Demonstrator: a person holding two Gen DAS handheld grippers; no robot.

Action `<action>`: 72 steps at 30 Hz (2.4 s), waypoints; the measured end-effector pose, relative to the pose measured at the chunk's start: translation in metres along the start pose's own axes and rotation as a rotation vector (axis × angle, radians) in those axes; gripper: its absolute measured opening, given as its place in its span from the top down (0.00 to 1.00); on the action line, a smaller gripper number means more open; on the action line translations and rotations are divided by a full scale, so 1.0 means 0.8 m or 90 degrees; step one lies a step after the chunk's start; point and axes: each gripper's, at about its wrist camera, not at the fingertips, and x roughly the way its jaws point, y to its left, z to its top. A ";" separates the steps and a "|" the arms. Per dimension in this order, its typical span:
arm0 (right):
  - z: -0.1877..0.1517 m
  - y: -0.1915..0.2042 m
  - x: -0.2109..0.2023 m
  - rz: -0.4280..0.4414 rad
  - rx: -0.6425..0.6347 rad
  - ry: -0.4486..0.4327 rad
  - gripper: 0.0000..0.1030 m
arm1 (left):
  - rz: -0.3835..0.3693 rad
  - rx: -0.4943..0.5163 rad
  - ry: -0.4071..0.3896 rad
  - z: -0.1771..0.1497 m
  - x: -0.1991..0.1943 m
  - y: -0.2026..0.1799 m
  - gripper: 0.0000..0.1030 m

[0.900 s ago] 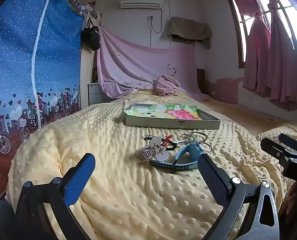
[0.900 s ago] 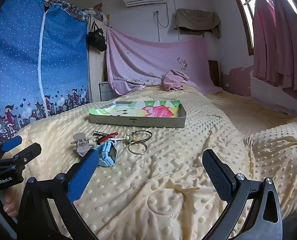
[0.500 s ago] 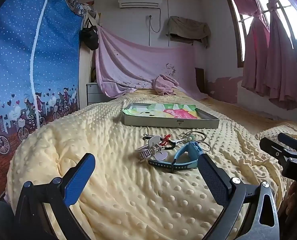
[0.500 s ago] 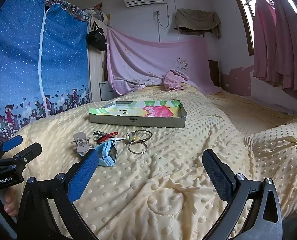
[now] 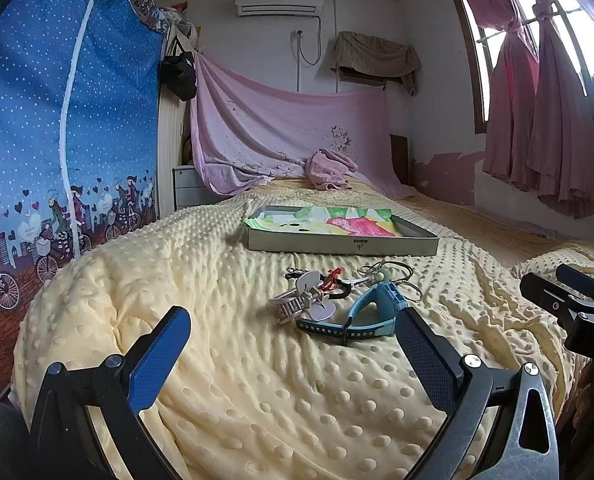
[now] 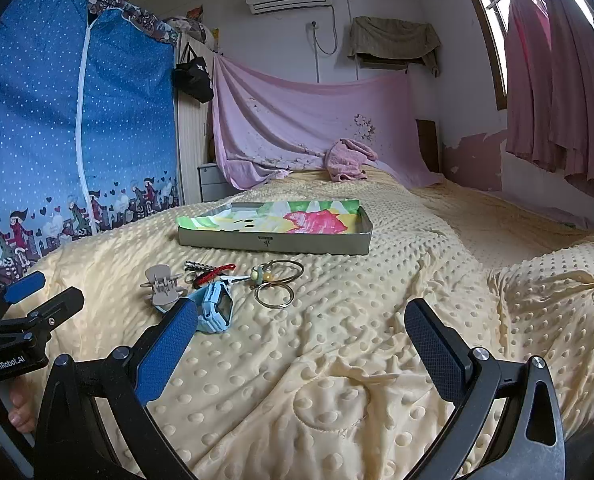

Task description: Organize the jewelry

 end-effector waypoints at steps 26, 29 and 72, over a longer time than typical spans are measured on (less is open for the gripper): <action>0.000 0.001 0.000 0.000 0.001 0.000 0.01 | 0.001 0.003 0.000 0.000 0.000 -0.001 0.00; 0.000 0.001 0.000 0.000 0.001 0.000 0.01 | 0.001 0.003 0.000 0.000 0.001 -0.001 0.00; 0.000 0.002 0.000 -0.007 0.001 0.007 0.01 | 0.006 0.011 0.028 -0.007 0.012 -0.001 0.00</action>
